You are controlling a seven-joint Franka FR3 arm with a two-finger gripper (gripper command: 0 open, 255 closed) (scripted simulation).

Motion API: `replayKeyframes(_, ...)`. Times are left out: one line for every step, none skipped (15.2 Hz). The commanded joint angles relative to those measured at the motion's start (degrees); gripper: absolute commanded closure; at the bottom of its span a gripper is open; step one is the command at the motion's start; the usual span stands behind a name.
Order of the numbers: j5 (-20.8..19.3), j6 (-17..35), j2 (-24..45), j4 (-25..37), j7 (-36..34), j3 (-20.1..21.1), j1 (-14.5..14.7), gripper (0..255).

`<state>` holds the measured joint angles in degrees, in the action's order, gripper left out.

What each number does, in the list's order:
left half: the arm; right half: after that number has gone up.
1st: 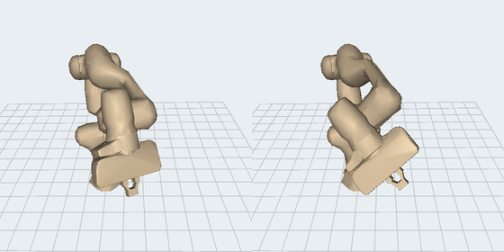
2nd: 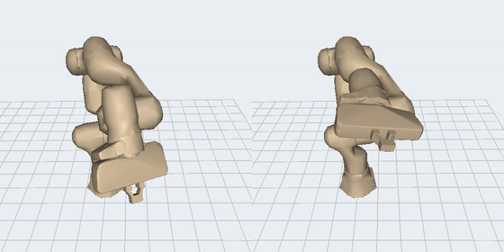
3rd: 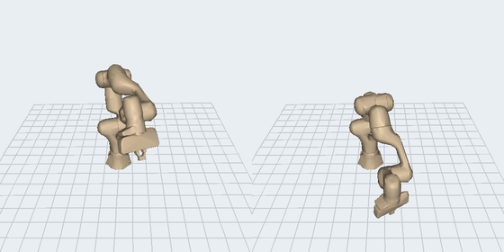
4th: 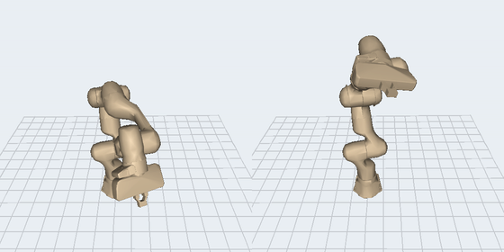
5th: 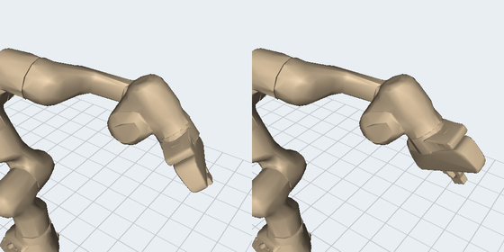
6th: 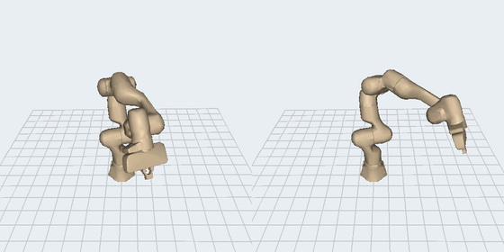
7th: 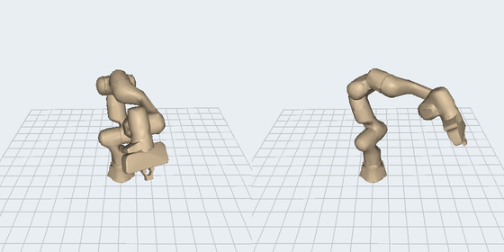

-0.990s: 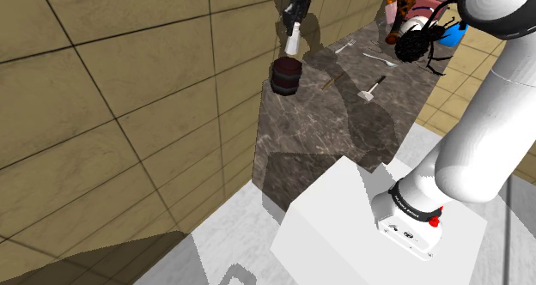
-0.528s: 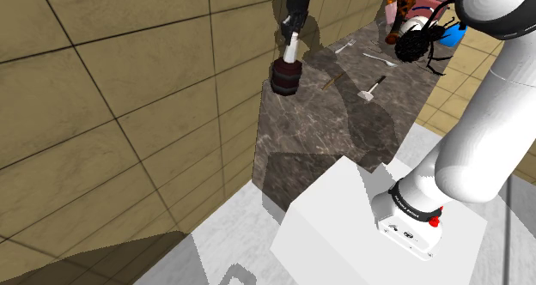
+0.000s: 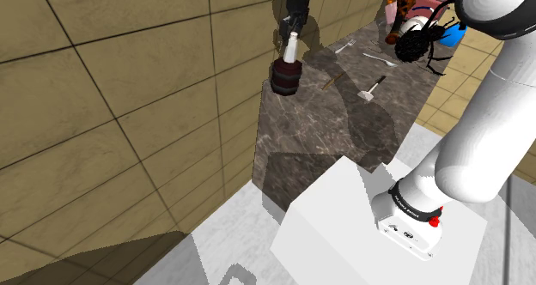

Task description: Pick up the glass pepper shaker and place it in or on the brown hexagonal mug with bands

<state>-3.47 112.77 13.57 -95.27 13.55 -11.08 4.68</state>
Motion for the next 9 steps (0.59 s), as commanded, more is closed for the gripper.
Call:
replayKeyframes(0.0, -0.01, 0.01, -0.01, 0.0, 0.0, 0.0, 0)
replayKeyframes(0.0, 0.0, 0.02, -0.01, 0.0, 0.0, 0.0, 0)
replayKeyframes(0.0, 0.0, 0.02, -0.01, 0.0, 0.0, 0.0, 0)
replayKeyframes(0.0, 0.04, 0.0, -0.07, 0.0, 0.0, 0.0, 0)
replayKeyframes(-0.06, -1.73, -0.43, 1.26, -0.03, 0.03, 0.1, 0)
replayKeyframes(-0.11, -3.52, -0.79, 2.7, -0.05, 0.06, 0.2, 0)
replayKeyframes(-0.14, -5.34, -1.06, 4.23, -0.06, 0.1, 0.29, 0)
replayKeyframes(-0.16, -6.79, -1.23, 5.52, -0.06, 0.12, 0.36, 0)
replayKeyframes(-0.16, -6.79, -1.23, 5.52, -0.06, 0.13, 0.36, 0)
